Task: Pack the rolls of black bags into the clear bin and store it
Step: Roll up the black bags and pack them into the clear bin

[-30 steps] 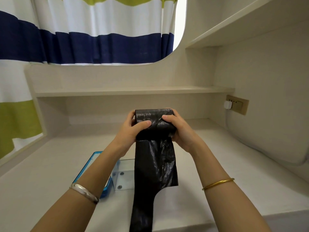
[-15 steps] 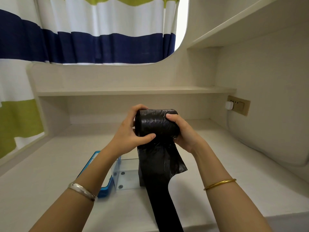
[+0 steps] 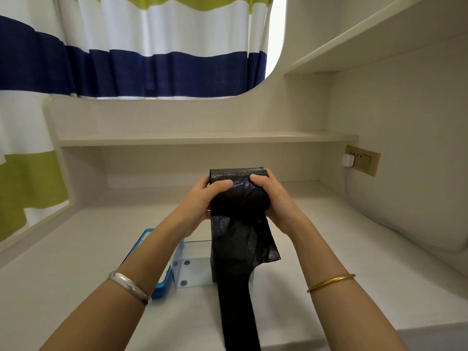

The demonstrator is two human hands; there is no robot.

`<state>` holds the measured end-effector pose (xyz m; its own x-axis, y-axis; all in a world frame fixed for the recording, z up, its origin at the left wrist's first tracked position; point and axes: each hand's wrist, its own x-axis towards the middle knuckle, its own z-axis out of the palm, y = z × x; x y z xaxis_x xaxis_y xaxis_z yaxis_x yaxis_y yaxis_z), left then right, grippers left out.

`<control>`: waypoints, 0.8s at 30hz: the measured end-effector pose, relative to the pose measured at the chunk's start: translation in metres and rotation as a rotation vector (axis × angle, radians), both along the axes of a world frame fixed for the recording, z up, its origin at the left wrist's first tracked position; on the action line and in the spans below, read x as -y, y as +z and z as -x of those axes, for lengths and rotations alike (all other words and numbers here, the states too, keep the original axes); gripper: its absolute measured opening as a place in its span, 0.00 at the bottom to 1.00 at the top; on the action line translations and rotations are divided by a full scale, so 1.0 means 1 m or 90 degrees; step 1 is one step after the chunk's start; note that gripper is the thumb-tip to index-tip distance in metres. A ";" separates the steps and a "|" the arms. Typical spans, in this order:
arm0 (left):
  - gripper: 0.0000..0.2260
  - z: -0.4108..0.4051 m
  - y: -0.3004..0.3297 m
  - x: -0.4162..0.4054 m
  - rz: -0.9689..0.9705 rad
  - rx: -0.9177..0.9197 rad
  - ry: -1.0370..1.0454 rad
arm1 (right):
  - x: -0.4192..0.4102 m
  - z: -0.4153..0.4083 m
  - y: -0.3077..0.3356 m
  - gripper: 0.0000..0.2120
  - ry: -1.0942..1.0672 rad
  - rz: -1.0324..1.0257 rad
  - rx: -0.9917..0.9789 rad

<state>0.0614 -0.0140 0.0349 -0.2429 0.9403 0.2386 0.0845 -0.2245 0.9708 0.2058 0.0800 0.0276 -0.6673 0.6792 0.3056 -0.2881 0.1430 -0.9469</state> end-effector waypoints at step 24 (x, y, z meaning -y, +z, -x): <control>0.29 0.006 -0.001 0.008 -0.162 -0.283 0.026 | -0.002 -0.006 0.001 0.31 0.016 0.010 0.027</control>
<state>0.0549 -0.0223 0.0339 -0.1011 0.8308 0.5473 0.4898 -0.4372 0.7543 0.2115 0.0819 0.0282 -0.6967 0.6661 0.2663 -0.2513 0.1210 -0.9603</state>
